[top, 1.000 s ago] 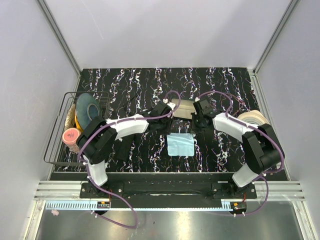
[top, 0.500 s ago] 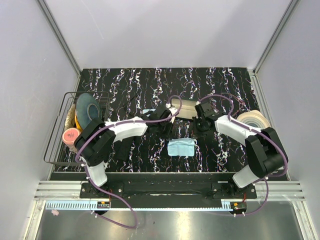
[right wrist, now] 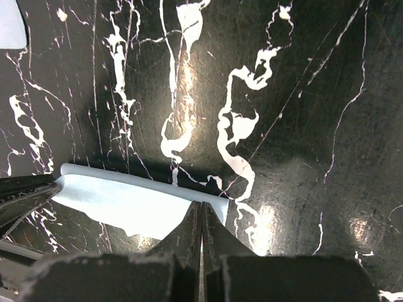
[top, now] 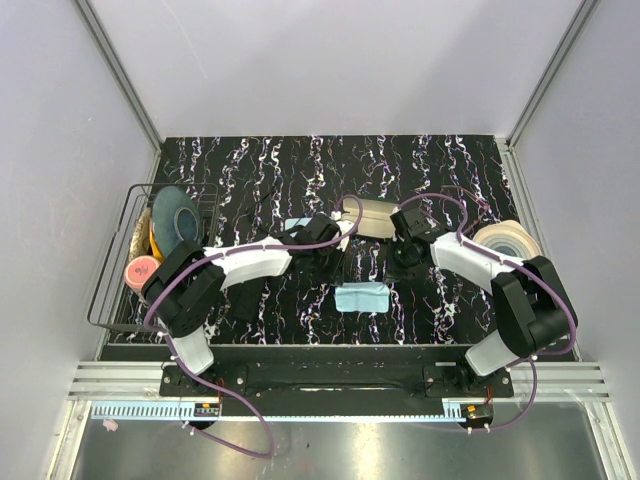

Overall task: Organize the sunglasses
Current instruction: Fold the glasses cleaning cloth at the center of the board.

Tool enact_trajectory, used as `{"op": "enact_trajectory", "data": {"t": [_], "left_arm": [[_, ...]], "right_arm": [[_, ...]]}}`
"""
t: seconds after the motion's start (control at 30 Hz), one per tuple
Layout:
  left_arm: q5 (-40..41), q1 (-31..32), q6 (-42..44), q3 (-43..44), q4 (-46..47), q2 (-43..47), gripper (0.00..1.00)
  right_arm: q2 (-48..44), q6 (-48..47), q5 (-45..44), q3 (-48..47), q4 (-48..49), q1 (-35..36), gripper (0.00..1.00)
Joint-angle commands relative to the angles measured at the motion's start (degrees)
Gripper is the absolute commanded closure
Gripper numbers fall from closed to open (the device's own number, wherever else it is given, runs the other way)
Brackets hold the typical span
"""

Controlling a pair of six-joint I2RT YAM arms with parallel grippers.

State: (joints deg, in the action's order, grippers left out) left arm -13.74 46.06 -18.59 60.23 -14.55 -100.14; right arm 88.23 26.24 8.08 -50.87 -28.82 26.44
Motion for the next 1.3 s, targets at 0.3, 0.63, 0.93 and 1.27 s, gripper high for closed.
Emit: {"op": "enact_trajectory", "data": {"t": [0.3,0.63,0.93,1.27], "left_arm": [[-3.93,1.66,2.59,-0.72,0.31,2.32,1.0],[-0.6,2.1,2.51,-1.25,-0.57,2.23,0.99],[1.35,2.1,2.15,-0.64,-0.92,2.05,1.0],[-1.2,2.19,2.33,-1.51,-0.84,2.23,0.78]], "right_arm": [[-2.09,0.22,1.24,0.51,-2.21,-0.33,1.0],[-3.41,0.22,3.17,1.21,-2.73,-0.33,0.95],[-2.97,0.39,4.4,2.44,-2.21,-0.25,0.95],[-3.06,0.74,3.88,3.41,-2.03,-0.33,0.85]]}}
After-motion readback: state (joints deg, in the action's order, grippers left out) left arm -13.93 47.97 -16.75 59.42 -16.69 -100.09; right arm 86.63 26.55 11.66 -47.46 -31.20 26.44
